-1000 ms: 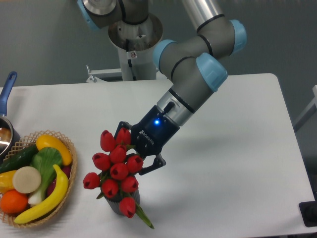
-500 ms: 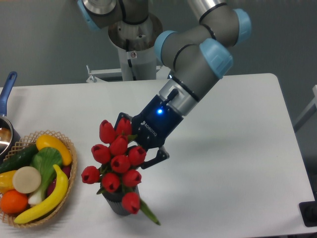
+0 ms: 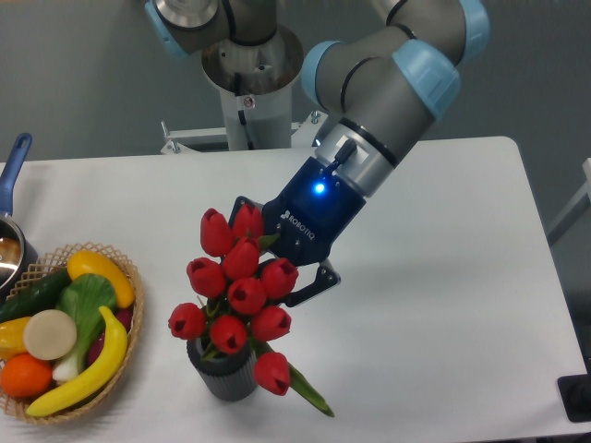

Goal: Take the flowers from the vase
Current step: 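Lift the gripped tulips upward out of the grey vase, then carry the tulip bouquet up and away from the vase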

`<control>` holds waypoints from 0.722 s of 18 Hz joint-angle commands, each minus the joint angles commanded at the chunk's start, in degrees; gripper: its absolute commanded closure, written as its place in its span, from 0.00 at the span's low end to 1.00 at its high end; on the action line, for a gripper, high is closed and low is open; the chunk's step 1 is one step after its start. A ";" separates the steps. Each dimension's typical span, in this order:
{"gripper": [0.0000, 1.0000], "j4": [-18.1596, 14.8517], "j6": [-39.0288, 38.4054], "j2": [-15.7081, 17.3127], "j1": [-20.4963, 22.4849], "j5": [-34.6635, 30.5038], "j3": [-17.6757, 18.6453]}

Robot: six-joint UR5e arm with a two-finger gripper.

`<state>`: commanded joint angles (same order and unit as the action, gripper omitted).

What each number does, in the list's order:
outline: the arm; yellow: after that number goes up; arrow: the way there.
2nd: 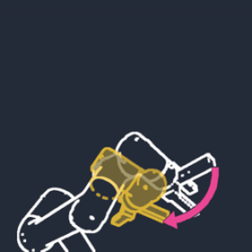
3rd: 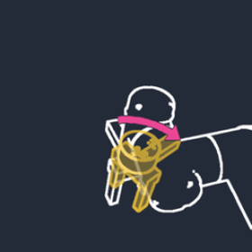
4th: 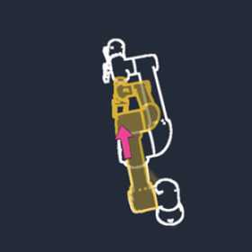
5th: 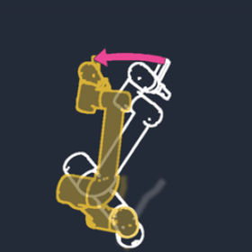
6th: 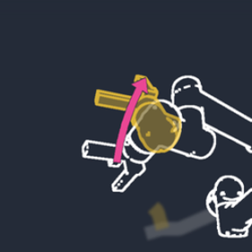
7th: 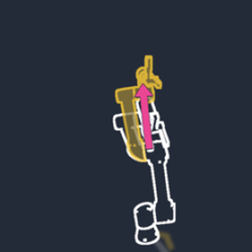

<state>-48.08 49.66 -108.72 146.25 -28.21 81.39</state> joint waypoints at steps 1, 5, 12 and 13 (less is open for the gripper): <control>0.55 0.00 -0.61 0.09 -0.09 0.09 -0.09; 0.55 0.00 -4.91 1.66 0.09 0.09 -0.44; 0.55 -0.09 -9.67 2.64 1.93 -0.44 -0.36; 0.55 -0.09 -9.49 2.90 2.80 -0.79 -0.01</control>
<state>-48.16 40.16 -105.82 149.05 -29.00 81.38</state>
